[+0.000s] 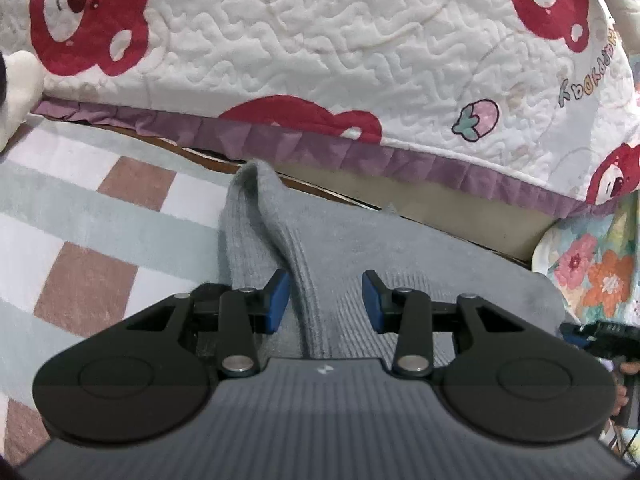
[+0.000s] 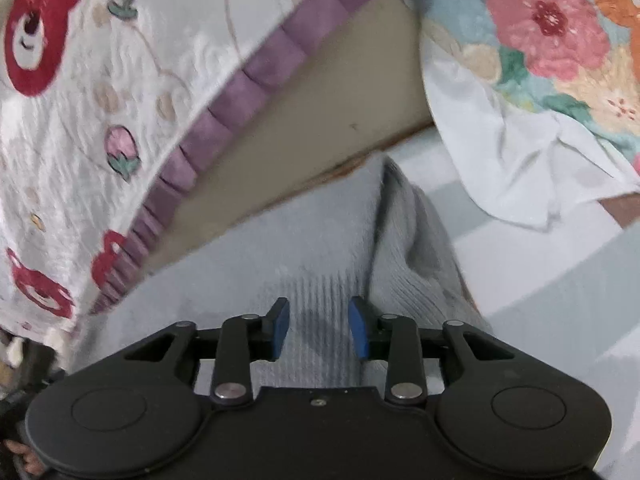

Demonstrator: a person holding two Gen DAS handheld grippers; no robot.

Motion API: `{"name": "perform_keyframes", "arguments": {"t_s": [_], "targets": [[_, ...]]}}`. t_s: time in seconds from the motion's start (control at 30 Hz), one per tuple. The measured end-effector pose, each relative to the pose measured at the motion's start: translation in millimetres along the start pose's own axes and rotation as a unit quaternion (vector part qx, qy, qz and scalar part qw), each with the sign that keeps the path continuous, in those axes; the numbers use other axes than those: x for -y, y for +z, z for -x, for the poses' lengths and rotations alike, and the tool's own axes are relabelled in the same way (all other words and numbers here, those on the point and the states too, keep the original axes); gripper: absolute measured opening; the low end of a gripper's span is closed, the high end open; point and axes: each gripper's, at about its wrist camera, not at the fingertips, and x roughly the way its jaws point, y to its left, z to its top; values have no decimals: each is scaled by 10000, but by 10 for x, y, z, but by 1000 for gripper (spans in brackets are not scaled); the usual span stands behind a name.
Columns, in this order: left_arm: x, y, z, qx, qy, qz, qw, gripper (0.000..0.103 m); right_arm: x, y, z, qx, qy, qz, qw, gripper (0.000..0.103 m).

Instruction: Fold clothes

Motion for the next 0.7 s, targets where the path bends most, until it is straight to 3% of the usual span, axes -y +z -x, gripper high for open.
{"name": "perform_keyframes", "arguments": {"t_s": [0.07, 0.2, 0.23, 0.27, 0.3, 0.4, 0.47, 0.57, 0.63, 0.7], "targets": [[-39, 0, 2, -33, 0, 46, 10000, 38, -9, -50, -68, -63, -140, 137, 9998, 47], [-94, 8, -6, -48, 17, 124, 9999, 38, -29, -143, -103, -61, -23, 120, 9999, 54], [-99, 11, -10, -58, 14, 138, 9999, 38, -64, -137, -107, -36, -11, 233, 9997, 50], [-103, 14, -12, -67, 6, 153, 9999, 38, -114, -120, -103, 1, -36, 409, 9992, 24], [-105, 19, -6, -67, -23, 178, 9998, 38, -163, -68, -75, 80, -58, 536, 9985, 9], [-87, 42, 5, -69, -122, 176, 9997, 39, -372, 230, 208, 820, -106, 747, 9938, 7], [-72, 34, -26, -158, -179, 133, 9996, 41, -594, 410, 344, 1133, -410, 1462, 9819, 7], [-50, -9, -101, -332, -190, 88, 9992, 41, -644, 465, 157, 657, -941, 2033, 9724, 7], [-41, -20, -112, -360, -199, 100, 9991, 41, -531, 378, -96, 28, -1230, 2029, 9714, 7], [-35, -14, -101, -355, -267, 133, 9989, 41, -458, 218, -201, -166, -1426, 1971, 9698, 9]]}}
